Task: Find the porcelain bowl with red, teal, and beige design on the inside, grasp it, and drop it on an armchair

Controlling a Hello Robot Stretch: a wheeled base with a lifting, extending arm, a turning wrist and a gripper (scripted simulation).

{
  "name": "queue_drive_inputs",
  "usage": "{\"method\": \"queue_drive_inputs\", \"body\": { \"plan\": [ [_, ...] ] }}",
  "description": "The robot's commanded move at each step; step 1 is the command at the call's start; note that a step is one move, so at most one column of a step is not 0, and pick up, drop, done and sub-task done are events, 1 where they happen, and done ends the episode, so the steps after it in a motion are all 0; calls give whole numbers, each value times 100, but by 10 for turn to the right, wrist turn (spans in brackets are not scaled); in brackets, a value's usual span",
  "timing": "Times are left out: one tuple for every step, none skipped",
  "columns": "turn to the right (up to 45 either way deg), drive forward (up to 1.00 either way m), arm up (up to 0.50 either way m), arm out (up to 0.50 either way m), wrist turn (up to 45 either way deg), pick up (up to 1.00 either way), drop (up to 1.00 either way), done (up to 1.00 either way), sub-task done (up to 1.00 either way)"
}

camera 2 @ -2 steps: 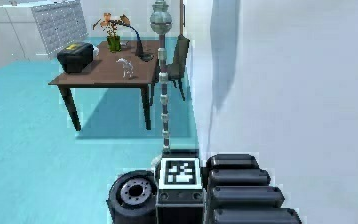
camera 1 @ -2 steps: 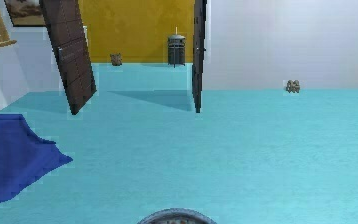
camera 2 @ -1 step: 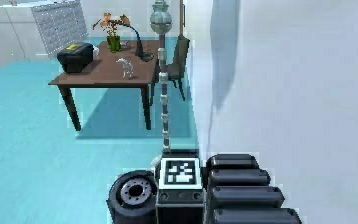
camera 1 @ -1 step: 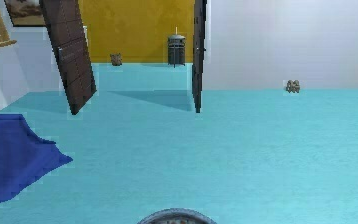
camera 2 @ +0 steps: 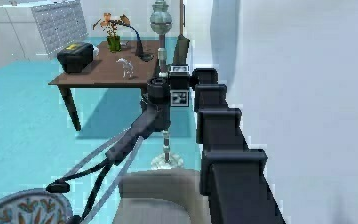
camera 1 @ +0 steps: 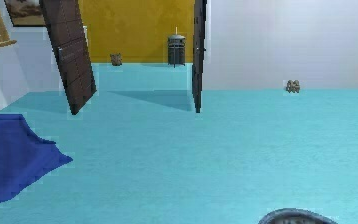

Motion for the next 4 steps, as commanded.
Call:
{"method": "queue_drive_inputs", "body": {
  "plan": [
    [0, 0, 0, 0, 450, 0, 0, 0, 0],
    [0, 0, 0, 0, 450, 0, 0, 0, 0],
    [0, 0, -46, 0, 0, 0, 0, 0, 0],
    [0, 0, -32, 0, 0, 0, 0, 0, 0]
  ]
}}
